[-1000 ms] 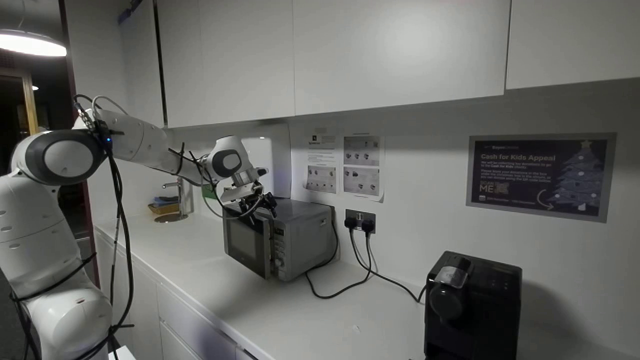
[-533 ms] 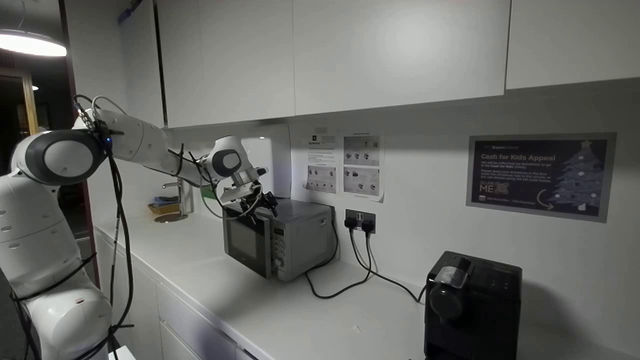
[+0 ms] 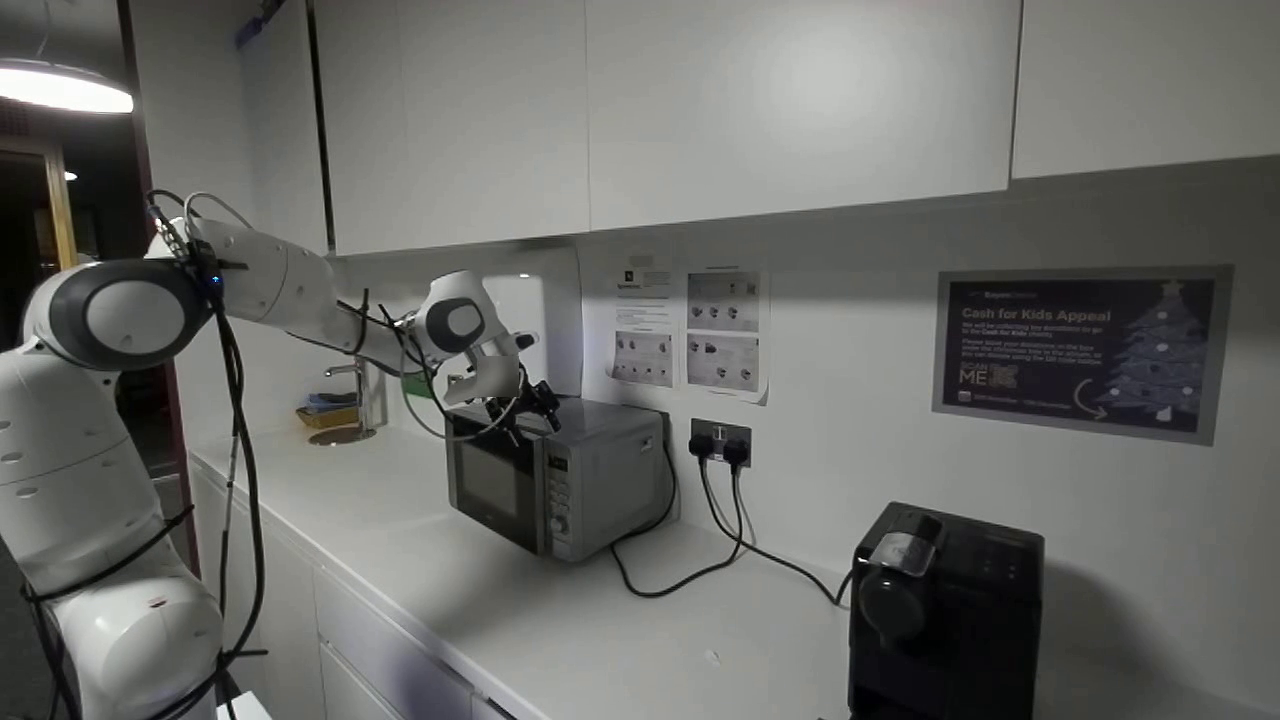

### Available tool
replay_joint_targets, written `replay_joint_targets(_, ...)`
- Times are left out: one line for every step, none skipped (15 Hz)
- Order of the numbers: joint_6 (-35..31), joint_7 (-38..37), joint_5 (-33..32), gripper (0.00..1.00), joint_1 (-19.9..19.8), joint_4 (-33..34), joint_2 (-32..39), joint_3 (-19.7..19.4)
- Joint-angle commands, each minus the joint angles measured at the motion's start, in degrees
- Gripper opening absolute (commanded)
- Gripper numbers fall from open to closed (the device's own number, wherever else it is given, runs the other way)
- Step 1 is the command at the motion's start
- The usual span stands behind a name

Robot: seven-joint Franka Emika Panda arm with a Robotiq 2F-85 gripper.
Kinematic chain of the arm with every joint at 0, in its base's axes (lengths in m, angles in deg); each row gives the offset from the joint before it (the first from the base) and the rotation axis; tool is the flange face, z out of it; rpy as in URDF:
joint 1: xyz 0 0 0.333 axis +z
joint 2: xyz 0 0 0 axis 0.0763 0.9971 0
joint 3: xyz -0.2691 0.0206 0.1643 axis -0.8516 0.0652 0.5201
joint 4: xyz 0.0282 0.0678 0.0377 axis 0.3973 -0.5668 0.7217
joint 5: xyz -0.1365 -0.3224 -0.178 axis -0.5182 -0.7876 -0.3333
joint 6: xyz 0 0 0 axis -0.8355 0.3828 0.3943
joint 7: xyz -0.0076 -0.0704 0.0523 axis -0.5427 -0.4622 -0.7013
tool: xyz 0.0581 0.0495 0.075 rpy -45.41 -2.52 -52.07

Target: Close the microwave door

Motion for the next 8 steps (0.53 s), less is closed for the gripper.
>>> replay_joint_targets(-3.5, -1.8, -1.6, 1.0, -1.7, 0.0, 0.6, 0.9)
replay_joint_targets(-3.5, -2.0, -1.7, 1.0, -1.7, 0.0, 0.7, 0.9)
replay_joint_targets(-3.6, -2.0, -1.7, 1.0, -1.7, -0.1, 0.7, 0.9)
replay_joint_targets(-3.6, -2.1, -1.7, 1.0, -1.7, -0.1, 0.8, 0.9)
replay_joint_targets(-3.6, -2.1, -1.7, 1.0, -1.7, -0.1, 0.8, 0.9)
replay_joint_targets(-3.6, -2.1, -1.6, 1.0, -1.7, -0.1, 0.8, 0.9)
replay_joint_targets(-3.5, -2.2, -1.6, 1.0, -1.7, -0.1, 0.8, 0.9)
replay_joint_targets(-3.4, -2.2, -1.6, 1.0, -1.7, -0.1, 0.7, 0.9)
